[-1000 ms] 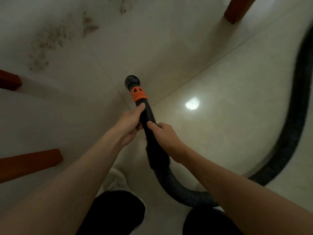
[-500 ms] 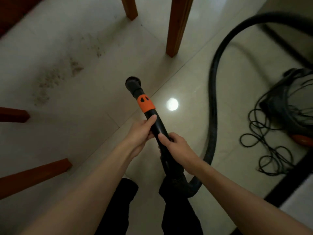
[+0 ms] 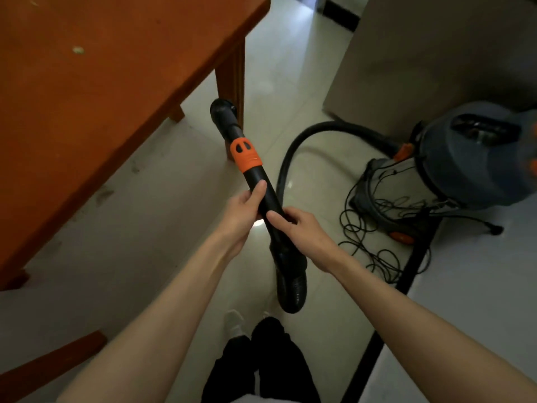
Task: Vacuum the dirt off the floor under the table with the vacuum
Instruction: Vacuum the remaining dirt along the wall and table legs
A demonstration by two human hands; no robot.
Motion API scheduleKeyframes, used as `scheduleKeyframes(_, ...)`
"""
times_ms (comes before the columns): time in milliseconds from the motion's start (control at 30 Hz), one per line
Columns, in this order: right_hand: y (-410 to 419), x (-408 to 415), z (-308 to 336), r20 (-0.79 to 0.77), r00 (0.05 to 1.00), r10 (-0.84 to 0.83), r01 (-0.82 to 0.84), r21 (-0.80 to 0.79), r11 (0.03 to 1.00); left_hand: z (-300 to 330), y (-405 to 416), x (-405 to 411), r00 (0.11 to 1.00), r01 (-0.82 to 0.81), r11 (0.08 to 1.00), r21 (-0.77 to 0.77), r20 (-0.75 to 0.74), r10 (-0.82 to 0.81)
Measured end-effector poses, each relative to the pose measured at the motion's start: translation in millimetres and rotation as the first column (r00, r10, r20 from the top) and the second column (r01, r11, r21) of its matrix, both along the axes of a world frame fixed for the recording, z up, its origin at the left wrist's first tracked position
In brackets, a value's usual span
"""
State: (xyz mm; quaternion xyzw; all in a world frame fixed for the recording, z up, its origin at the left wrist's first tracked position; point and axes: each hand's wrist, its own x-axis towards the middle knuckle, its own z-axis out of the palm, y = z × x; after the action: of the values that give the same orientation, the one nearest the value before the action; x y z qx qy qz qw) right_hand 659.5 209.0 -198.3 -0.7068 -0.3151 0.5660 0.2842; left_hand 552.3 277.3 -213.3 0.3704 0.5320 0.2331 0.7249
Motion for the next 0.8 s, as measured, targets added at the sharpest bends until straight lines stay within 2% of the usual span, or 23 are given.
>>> scheduleKeyframes(233,12,34,64,-0.019,1.000,0.012,-0.011,0.094,0.995,70,20,27,0.992,0.128,0.981,0.145,-0.003,-0.129)
scheduleKeyframes(400,18,110,92,0.012,1.000,0.023,-0.024,0.144,0.989,99,26,91,0.984,0.165,0.971,0.175,0.035,-0.173)
scheduleKeyframes(533,21,217,81,0.126,0.990,-0.068,0.045,0.178,0.983,91,25,167,0.994,0.099,0.990,0.100,0.041,-0.103)
scheduleKeyframes(600,23,277,62,0.225,0.970,-0.098,0.067,0.142,0.988,75,23,208,0.999,0.049,0.998,0.049,0.019,-0.050)
scheduleKeyframes(800,26,438,9,0.453,0.892,-0.001,0.001,0.000,1.000,18,19,325,0.996,-0.061,0.997,-0.051,-0.069,0.058)
